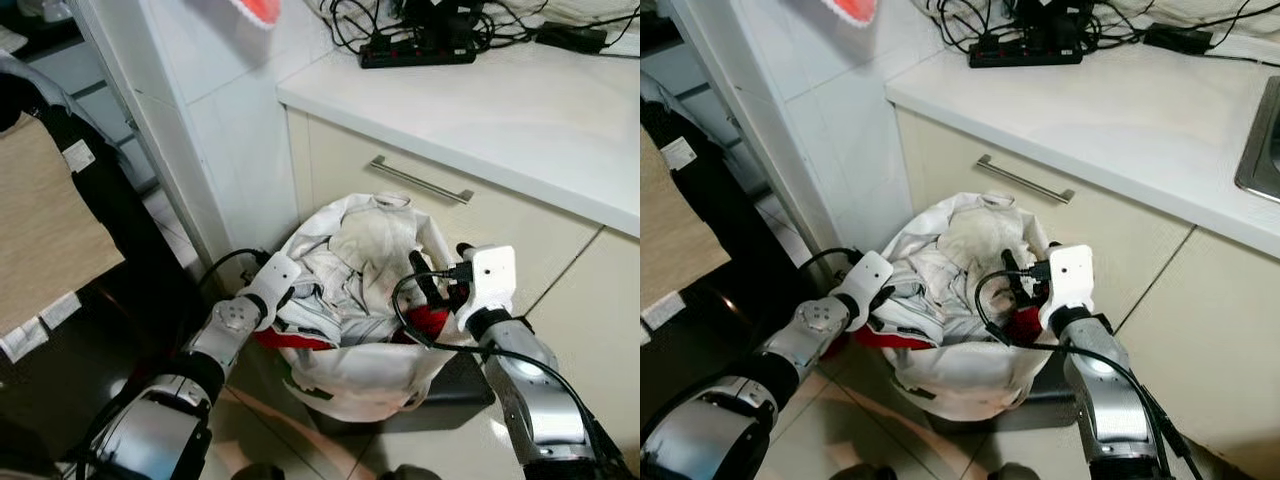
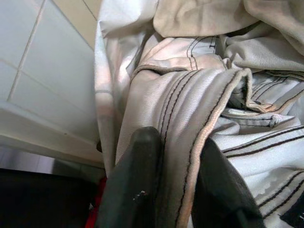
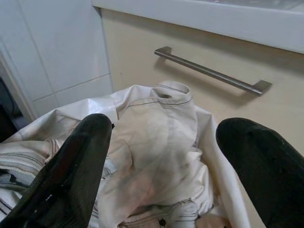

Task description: Clothes washing

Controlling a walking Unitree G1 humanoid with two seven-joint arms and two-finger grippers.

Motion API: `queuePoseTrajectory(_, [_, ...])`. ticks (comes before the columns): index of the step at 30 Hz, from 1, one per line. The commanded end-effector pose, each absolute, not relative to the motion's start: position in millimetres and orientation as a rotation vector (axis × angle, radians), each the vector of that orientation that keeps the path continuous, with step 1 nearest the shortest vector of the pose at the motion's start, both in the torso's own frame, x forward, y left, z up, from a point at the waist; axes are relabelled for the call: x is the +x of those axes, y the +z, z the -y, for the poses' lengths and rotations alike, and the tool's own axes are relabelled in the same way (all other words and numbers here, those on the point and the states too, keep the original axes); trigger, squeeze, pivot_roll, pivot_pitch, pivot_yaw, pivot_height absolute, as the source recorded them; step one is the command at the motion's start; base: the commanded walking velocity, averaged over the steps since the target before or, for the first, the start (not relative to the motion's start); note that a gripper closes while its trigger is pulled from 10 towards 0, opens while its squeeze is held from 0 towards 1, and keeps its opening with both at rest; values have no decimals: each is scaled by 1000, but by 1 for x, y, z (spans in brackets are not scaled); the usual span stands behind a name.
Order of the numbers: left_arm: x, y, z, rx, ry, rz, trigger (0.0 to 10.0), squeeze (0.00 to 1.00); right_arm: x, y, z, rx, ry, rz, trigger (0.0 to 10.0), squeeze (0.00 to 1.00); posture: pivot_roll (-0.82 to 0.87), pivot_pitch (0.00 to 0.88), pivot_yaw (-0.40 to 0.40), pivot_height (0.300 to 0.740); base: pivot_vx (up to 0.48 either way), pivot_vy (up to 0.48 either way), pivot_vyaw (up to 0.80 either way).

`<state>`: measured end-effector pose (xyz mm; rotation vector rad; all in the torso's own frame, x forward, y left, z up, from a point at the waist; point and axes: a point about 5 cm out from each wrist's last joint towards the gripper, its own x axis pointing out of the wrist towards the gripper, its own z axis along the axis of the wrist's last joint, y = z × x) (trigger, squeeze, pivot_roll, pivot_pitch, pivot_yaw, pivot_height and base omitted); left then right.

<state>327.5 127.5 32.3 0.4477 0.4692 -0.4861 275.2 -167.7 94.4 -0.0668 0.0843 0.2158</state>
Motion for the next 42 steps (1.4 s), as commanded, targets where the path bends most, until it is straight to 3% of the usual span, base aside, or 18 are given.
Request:
queuePoseTrajectory(1, [326,31,-126,436,-497,-468,0,0,283,97,164,-56,218,-66,10000,0,-218,0,60,740,0,0,0])
queuePoseTrajectory(6, [327,33,-127,345,-471,-467,0,0,288,99,159,-47,237,-58,10000,0,-204,0,44,740,0,0,0])
queuePoseTrajectory(11, [342,53,-124,67,-410,-423,0,0,296,100,158,-49,249,-48,10000,0,-178,0,29,740,0,0,0])
queuePoseTrajectory(15, [352,74,-121,-17,-410,-346,0,0,301,101,159,-37,238,-45,10000,0,-162,0,16,740,0,0,0])
queuePoseTrajectory(20, [370,146,-118,-121,-456,-87,0,0,310,104,156,-34,247,-27,10000,0,-138,0,14,740,0,0,0])
queuePoseTrajectory(28, [371,234,-115,-149,-555,155,0,0,317,102,149,-17,252,-17,10000,0,-113,0,29,740,0,0,0])
queuePoseTrajectory(34, [366,265,-120,-156,-566,209,0,0,320,102,147,-13,253,-11,10000,0,-110,0,33,740,0,0,0])
queuePoseTrajectory(42, [369,311,-163,-154,-422,317,0,0,324,101,149,-10,251,-4,10000,0,-101,0,28,740,0,0,0])
